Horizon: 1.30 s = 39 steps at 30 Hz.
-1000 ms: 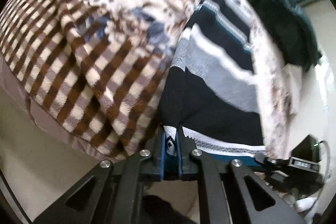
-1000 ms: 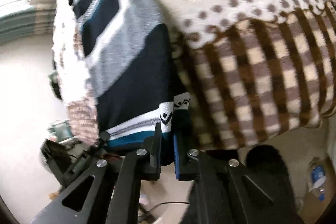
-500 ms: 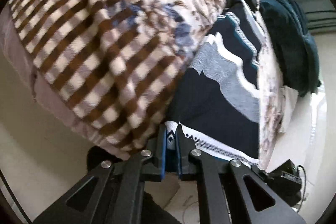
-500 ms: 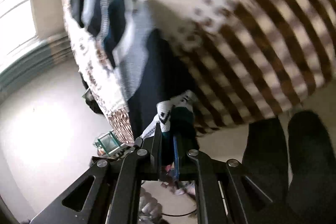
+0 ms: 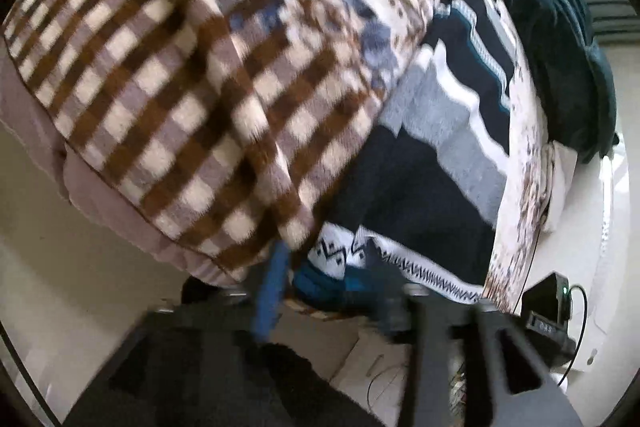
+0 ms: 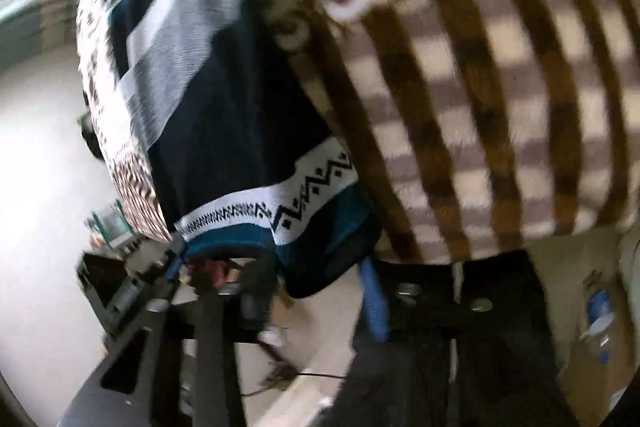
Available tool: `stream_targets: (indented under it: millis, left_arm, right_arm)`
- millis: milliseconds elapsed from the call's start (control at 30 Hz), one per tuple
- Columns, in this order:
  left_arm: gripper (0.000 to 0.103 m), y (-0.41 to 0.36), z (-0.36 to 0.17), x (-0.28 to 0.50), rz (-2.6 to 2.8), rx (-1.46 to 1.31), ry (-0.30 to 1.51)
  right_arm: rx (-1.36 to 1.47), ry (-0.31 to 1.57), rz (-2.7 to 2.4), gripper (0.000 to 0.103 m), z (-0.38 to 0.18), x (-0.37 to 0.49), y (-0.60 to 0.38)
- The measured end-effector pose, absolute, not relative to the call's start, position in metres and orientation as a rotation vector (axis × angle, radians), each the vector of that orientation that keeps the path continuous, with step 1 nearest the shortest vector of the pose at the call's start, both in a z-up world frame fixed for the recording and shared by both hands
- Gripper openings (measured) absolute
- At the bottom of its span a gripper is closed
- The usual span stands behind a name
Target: Fold small clothes
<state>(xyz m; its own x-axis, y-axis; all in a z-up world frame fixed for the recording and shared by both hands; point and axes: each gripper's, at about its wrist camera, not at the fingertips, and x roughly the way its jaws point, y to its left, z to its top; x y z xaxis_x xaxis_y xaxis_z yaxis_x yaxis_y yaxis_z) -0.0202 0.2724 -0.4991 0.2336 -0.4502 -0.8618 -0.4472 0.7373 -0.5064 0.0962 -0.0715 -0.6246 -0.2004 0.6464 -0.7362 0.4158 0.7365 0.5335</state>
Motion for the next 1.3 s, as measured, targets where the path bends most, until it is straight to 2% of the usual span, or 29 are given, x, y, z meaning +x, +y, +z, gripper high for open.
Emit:
stream_targets:
  millis: [33, 67, 200, 367, 500, 533, 567, 600, 633, 767, 1000, 1167, 1300]
  left_arm:
    - [0.059, 0.276, -0.497, -0.020, -0.004, -0.827, 1.357]
    - [0.060, 0.276, -0.496, -0.020, 0.001, -0.838, 1.344]
    - [0.060, 0.270, -0.505, -0.008, -0.048, -0.854, 1.341]
    - [0.060, 0.234, -0.532, 0.014, -0.137, -0.741, 1.447]
    - [0.059, 0.225, -0.527, 0.010, -0.125, -0.686, 1.467]
    - [0.053, 0.221, -0.525, 0.009, -0.125, -0.660, 1.476]
    - [0.048, 0.215, -0.523, 0.009, -0.120, -0.627, 1.477]
    - [0.033, 0.209, -0.518, 0.008, -0.107, -0.575, 1.479]
    - [0.013, 0.206, -0.517, 0.007, -0.118, -0.565, 1.476]
    - [0.010, 0.196, -0.499, 0.001, -0.113, -0.556, 1.437]
    - [0.009, 0.215, -0.445, 0.011, -0.093, -0.716, 1.295]
    - [0.009, 0.225, -0.397, 0.065, -0.134, -0.756, 1.162]
    - [0.009, 0.224, -0.382, 0.131, -0.171, -0.752, 1.095]
  right_arm:
    - [0.821, 1.816, 0.278, 0.057, -0.621, 0.098, -0.072]
    - [0.823, 1.797, 0.296, 0.058, -0.617, 0.101, -0.072]
    - [0.852, 1.785, 0.295, 0.058, -0.620, 0.105, -0.080]
    - [0.830, 1.815, 0.292, 0.061, -0.650, 0.098, -0.085]
    - [0.874, 1.810, 0.292, 0.062, -0.666, 0.097, -0.082]
    - [0.887, 1.797, 0.296, 0.060, -0.666, 0.098, -0.082]
    - [0.888, 1.782, 0.300, 0.050, -0.664, 0.097, -0.082]
    - [0.887, 1.779, 0.311, 0.040, -0.662, 0.097, -0.081]
    - [0.893, 1.773, 0.326, 0.027, -0.660, 0.095, -0.079]
    - [0.907, 1.740, 0.368, 0.019, -0.645, 0.099, -0.075]
    - [0.991, 1.672, 0.420, 0.015, -0.603, 0.113, -0.078]
    - [1.049, 1.573, 0.443, 0.015, -0.556, 0.147, -0.093]
    - [1.035, 1.486, 0.464, 0.014, -0.529, 0.197, -0.100]
